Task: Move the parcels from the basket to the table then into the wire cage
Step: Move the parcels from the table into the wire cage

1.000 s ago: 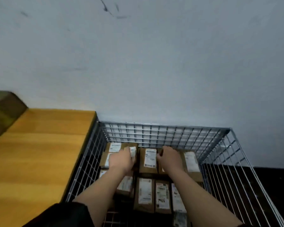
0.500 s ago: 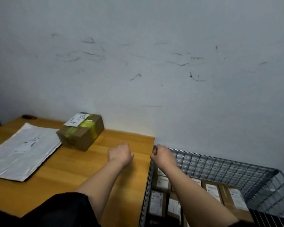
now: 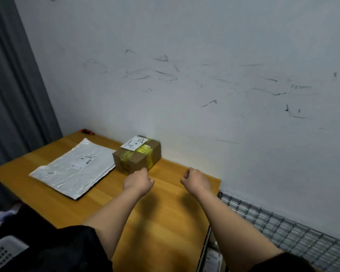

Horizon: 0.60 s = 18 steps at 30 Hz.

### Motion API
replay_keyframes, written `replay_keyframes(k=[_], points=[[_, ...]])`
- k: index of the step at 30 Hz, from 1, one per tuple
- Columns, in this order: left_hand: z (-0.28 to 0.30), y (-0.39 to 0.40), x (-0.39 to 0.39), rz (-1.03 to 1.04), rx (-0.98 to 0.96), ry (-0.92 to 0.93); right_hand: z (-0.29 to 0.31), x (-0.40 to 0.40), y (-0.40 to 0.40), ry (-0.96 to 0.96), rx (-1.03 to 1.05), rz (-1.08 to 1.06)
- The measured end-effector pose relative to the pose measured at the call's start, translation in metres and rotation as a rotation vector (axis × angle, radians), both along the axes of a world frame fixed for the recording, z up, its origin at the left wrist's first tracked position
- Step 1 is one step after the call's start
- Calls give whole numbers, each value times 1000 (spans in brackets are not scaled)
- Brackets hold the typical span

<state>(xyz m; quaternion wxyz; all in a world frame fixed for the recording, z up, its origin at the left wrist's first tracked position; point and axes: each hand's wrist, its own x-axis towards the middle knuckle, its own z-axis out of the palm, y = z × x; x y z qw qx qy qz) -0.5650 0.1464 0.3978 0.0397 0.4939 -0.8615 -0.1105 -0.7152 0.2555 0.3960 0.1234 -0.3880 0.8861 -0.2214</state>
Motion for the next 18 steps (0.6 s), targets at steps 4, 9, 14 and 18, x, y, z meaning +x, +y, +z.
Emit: replay_keyframes(k=[4,9,14,18], points=[[6,-45,12,51,-33,20,3,10,-42,-2,12,37],[6,-133,12,77,-62,22,-1,13,-123,-35,18,47],[-22,-247,-6,33,4,46,-24,12,-227,-171,-26,-37],[-58,-323,-27,-7,115,46,-53,12,-312,-327,-41,-84]])
